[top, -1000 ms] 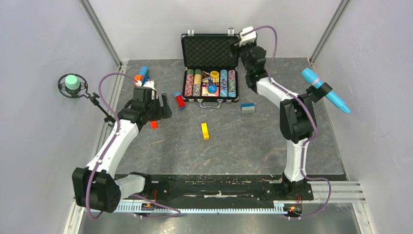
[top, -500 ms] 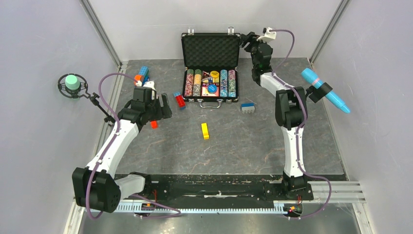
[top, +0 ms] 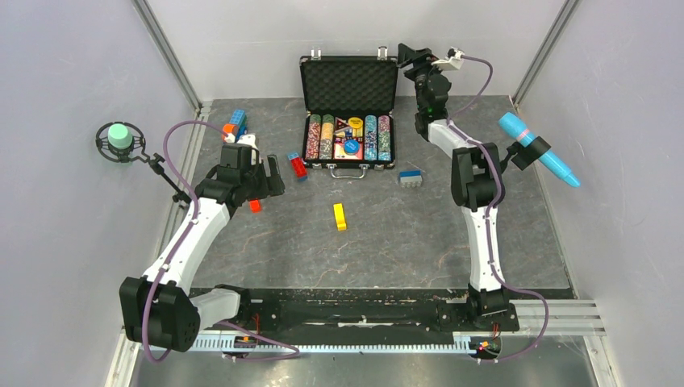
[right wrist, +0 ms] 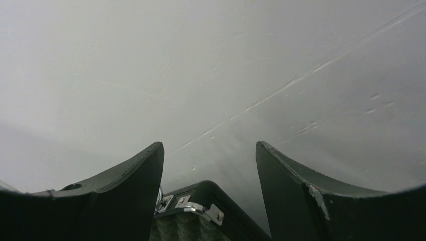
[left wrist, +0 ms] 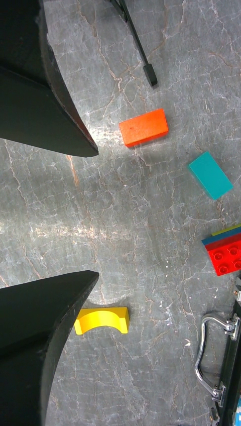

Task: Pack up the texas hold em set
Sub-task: Close the chip case at the center of the board.

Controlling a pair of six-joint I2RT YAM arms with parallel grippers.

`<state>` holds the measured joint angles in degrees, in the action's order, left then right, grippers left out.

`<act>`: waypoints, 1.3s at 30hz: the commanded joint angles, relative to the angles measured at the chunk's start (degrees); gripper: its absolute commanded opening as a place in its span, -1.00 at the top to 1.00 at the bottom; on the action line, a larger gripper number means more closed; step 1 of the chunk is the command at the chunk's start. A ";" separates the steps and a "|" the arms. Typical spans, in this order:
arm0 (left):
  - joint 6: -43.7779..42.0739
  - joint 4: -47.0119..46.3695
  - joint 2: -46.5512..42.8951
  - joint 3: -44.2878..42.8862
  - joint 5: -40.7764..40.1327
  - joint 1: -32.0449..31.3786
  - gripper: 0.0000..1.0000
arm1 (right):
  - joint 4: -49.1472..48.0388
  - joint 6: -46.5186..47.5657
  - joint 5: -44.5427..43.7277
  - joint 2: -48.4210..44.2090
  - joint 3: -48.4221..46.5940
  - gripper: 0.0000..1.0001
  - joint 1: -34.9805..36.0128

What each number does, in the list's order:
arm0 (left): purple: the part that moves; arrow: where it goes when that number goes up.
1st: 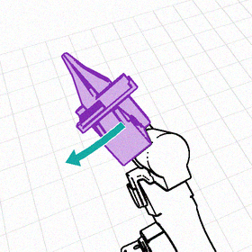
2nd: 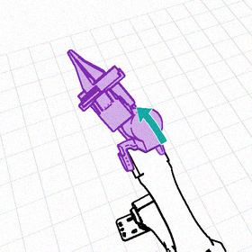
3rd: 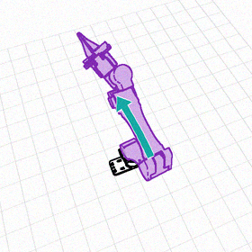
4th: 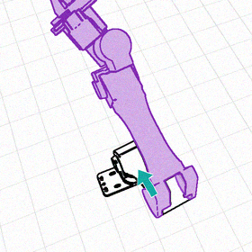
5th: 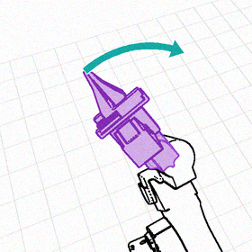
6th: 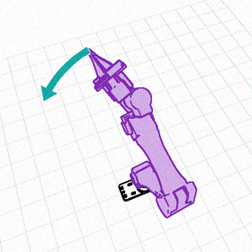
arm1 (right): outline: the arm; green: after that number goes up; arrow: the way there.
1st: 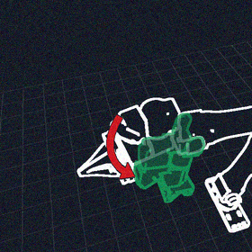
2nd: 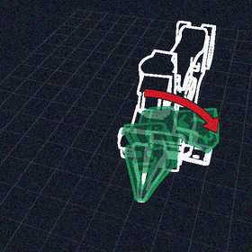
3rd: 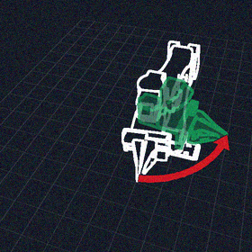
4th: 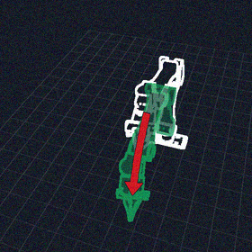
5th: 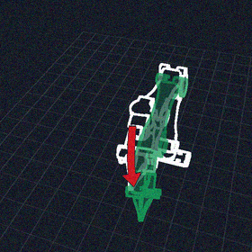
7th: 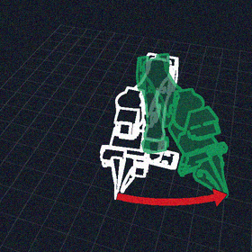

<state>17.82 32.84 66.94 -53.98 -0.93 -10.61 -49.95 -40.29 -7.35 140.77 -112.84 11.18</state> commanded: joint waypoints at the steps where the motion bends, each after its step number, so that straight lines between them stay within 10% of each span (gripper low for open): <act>1: -4.03 -1.88 -1.33 0.19 0.66 0.16 -0.79 | 3.33 -3.21 0.84 1.56 -4.01 -0.39 -0.25; 14: -3.98 -1.92 -1.89 0.30 0.67 0.15 -0.79 | 5.80 -11.33 13.70 5.08 -4.94 -0.40 -0.63; 18: -3.94 -1.95 -2.07 0.36 0.67 0.15 -0.79 | 2.48 -13.98 18.28 2.73 0.06 -0.95 -1.00; 21: -3.96 -1.93 -2.07 0.36 0.67 0.15 -0.79 | 2.14 -14.27 22.11 1.03 2.37 -0.96 -1.07; 39: -3.61 -1.99 -2.32 0.32 -0.03 0.16 -0.79 | 4.85 2.58 19.36 -27.76 37.00 -0.96 -0.94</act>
<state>17.82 32.82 65.95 -53.93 -0.97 -10.61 -46.50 -46.92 15.27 121.27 -80.60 9.61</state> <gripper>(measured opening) 0.898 0.979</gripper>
